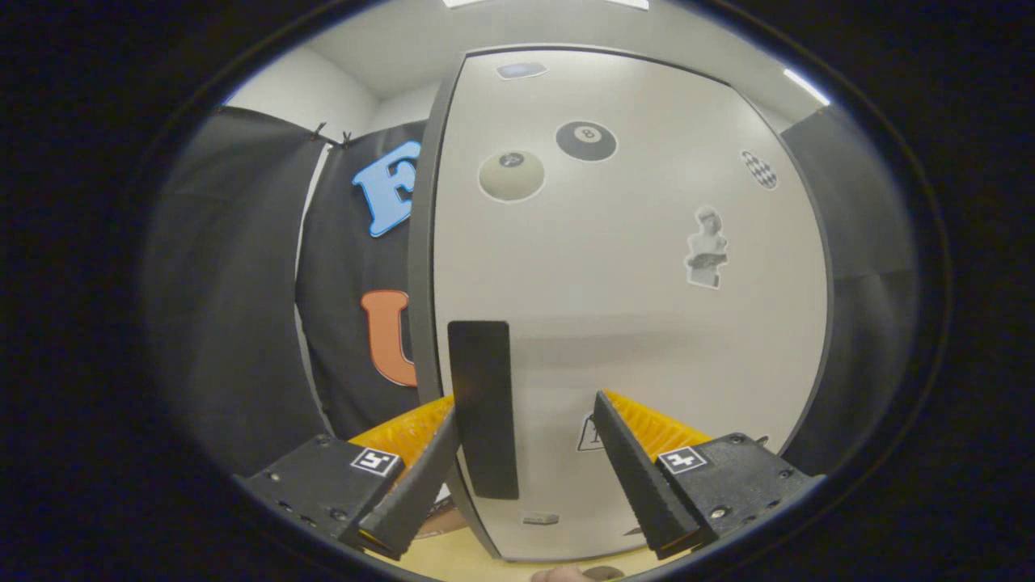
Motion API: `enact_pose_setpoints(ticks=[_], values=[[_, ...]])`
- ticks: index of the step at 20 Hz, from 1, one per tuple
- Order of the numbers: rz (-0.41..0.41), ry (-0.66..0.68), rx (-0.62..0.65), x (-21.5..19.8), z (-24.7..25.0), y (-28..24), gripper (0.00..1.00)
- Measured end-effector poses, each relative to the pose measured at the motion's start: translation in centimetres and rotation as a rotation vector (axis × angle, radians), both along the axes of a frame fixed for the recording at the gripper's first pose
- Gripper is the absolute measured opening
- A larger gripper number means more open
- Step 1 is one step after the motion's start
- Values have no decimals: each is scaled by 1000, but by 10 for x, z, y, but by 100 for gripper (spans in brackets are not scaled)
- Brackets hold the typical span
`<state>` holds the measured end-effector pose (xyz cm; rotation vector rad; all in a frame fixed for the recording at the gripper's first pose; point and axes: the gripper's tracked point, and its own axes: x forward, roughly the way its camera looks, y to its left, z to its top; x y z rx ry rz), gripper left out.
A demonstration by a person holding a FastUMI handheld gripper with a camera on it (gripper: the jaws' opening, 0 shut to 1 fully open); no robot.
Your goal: Open the shoe cabinet door, grab the shoes and put them into the shoe cabinet, then close the shoe cabinet door.
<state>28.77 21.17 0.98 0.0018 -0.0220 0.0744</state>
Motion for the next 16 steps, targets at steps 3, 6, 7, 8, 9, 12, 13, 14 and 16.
enact_pose_setpoints(ticks=[3,6,7,8,9,12,13,14,16], values=[[-63,-2,-25,8,1,4,100],[-70,48,-60,4,-8,14,96],[-62,82,-56,3,-12,18,92],[-52,115,-55,5,-21,23,77],[-41,141,-68,3,-24,28,63],[-13,108,-76,2,-26,24,44],[20,103,-55,2,-25,24,38],[50,106,-22,1,-25,25,36],[97,111,24,-4,-26,24,34]])
